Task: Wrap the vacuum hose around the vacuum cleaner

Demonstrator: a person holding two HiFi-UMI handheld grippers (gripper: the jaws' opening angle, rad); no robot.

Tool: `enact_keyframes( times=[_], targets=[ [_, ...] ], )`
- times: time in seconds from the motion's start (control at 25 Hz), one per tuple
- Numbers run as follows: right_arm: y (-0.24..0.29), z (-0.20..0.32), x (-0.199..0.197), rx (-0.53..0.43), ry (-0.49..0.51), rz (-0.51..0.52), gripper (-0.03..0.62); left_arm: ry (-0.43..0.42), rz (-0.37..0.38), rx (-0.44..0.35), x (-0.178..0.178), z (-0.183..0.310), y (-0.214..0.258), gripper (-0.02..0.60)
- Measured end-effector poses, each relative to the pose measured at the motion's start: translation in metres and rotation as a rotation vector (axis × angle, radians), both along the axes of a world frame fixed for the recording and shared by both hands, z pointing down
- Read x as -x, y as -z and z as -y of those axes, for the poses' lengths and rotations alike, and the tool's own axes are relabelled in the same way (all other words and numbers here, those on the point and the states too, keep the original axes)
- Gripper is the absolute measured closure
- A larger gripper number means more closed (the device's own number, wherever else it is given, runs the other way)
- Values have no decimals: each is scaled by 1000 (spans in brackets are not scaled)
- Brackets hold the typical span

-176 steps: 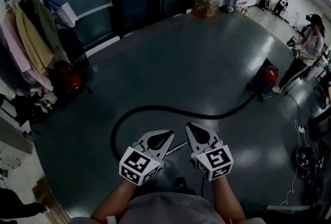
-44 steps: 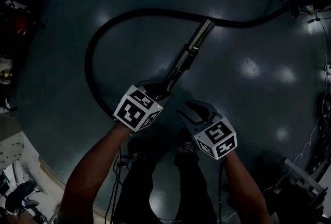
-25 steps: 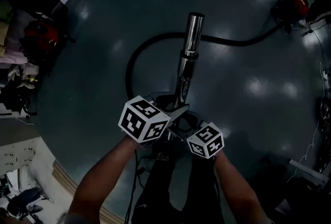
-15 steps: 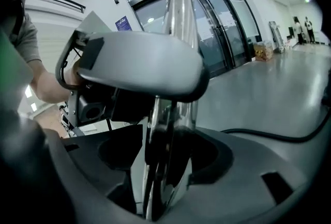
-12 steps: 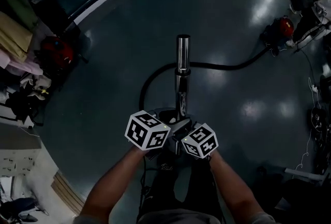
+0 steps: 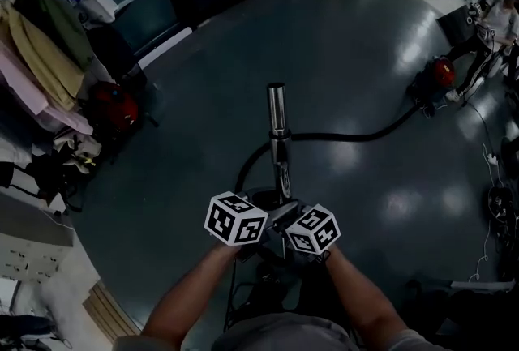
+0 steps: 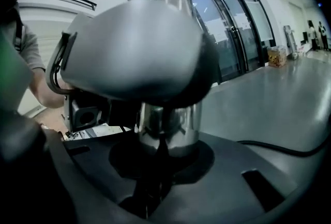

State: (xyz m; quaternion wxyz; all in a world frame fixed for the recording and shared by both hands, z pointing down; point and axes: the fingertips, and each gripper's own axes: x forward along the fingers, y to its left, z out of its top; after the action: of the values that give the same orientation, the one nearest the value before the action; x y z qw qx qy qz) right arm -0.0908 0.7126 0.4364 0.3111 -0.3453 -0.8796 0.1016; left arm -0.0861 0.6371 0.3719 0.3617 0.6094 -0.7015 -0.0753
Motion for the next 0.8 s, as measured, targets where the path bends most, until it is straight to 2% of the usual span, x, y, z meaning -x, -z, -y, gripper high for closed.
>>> enact_keyframes(
  times=[0.16,0.4,0.44,0.52,0.6,0.64,0.72,0.8],
  targets=[
    [12,-2,-7,-34,40,-17,523,24,10,-25,-4,-5,15,403],
    [27,15,-6,-68,105,-43,526,44,79,9,2,8,32,400],
    [28,18,-6,-66,115,-48,526,47,110,23,3,10,34,396],
    [32,26,-2,-60,134,-56,526,65,220,61,11,14,41,373],
    [36,38,6,-53,151,-58,526,92,321,89,22,19,48,331],
    [38,44,10,-49,161,-59,528,105,341,95,27,21,52,313],
    [42,55,16,-46,184,-66,526,126,359,112,36,22,58,311],
    [45,67,24,-51,210,-73,527,139,408,153,46,21,66,311]
  ],
)
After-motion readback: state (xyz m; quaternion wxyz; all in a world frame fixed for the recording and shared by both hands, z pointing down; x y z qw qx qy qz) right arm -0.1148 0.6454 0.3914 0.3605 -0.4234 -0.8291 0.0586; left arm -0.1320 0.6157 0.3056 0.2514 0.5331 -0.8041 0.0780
